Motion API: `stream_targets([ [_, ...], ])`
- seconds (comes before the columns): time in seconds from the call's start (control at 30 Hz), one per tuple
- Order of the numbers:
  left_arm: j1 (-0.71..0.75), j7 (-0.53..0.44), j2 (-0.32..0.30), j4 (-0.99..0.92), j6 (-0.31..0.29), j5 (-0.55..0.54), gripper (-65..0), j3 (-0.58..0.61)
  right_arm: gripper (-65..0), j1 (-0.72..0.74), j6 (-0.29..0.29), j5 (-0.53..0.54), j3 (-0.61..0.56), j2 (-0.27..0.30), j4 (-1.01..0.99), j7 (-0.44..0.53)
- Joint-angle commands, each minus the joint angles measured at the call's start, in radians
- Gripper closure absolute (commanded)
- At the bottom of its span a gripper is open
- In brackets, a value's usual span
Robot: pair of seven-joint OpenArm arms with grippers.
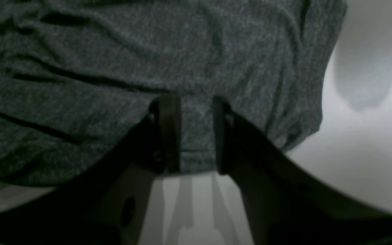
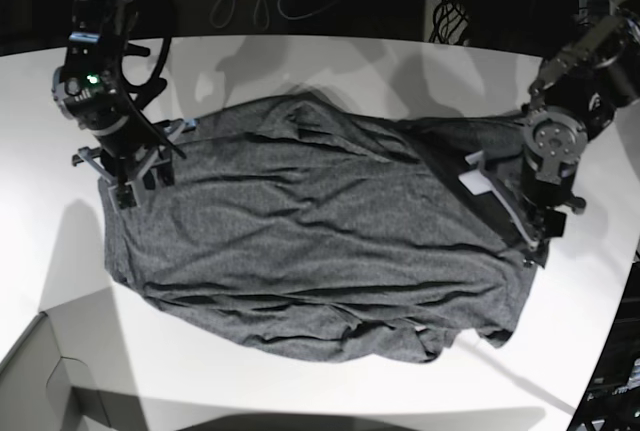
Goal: Layout the t-shirt on the table in an organized manner, then fold the t-shirt properly
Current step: 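Hold the shirt edges with both grippers and adjust the grip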
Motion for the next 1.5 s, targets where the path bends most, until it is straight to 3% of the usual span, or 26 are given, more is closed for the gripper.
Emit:
stream_targets([
  [0.0,-0.018,0.006,-0.013,0.014,0.009,0.021,-14.7,-0.014,-16.9,0.011,-0.005,0.01,0.002,0.006,0.021,0.02],
  [0.13,-0.02,-0.015,-0.015,0.014,0.009,0.026,-40.7,-0.032,-16.9,0.013,-0.005,0.01,0.002,0.006,0.021,0.02],
  [0.2,-0.02,-0.022,-0.02,0.016,0.009,0.026,-48.6,-0.033,-16.9,0.013,-0.005,0.01,0.002,0.006,0.021,0.02],
  [0.27,-0.021,-0.022,-0.021,0.016,0.009,0.024,-52.3,-0.033,-16.9,0.013,-0.005,0.01,0.002,0.006,0.021,0.02],
  [0.5,-0.014,-0.023,-0.009,0.016,0.009,0.012,-52.2,-0.026,-16.9,0.026,-0.005,0.01,0.002,0.006,0.021,0.02],
  [0.57,-0.015,-0.02,0.031,0.016,0.009,-0.028,-52.2,-0.032,-16.9,0.026,-0.005,0.01,0.002,0.006,0.021,0.02],
  [0.7,-0.011,-0.009,0.134,-0.019,0.009,-0.134,-52.2,-0.095,-16.9,0.036,-0.005,0.01,0.002,0.006,0.021,0.02],
  [0.77,-0.011,-0.008,0.226,-0.068,0.009,-0.178,-52.2,-0.153,-16.9,0.039,-0.005,0.01,0.002,0.006,0.021,0.02],
  [0.97,-0.009,-0.008,0.429,-0.271,0.009,-0.184,-52.1,-0.254,-16.9,0.039,-0.005,0.01,0.002,0.006,0.021,0.02],
  [1.07,0.003,-0.008,0.519,-0.358,0.009,-0.19,-52.1,-0.354,-16.9,0.039,-0.005,0.01,0.003,0.007,0.021,0.02],
  [1.3,0.008,-0.011,0.708,-0.469,0.009,-0.196,-52.1,-0.733,-16.9,0.037,-0.005,0.01,0.005,0.01,0.021,0.02],
  [1.37,-0.001,-0.011,0.737,-0.474,0.009,-0.212,-52.1,-0.824,-16.9,0.037,-0.005,0.01,0.005,0.01,0.02,0.02],
  [1.47,-0.02,-0.008,0.748,-0.477,0.009,-0.322,-50.0,-0.946,-16.9,0.039,-0.005,0.01,0.005,0.012,0.018,0.02],
])
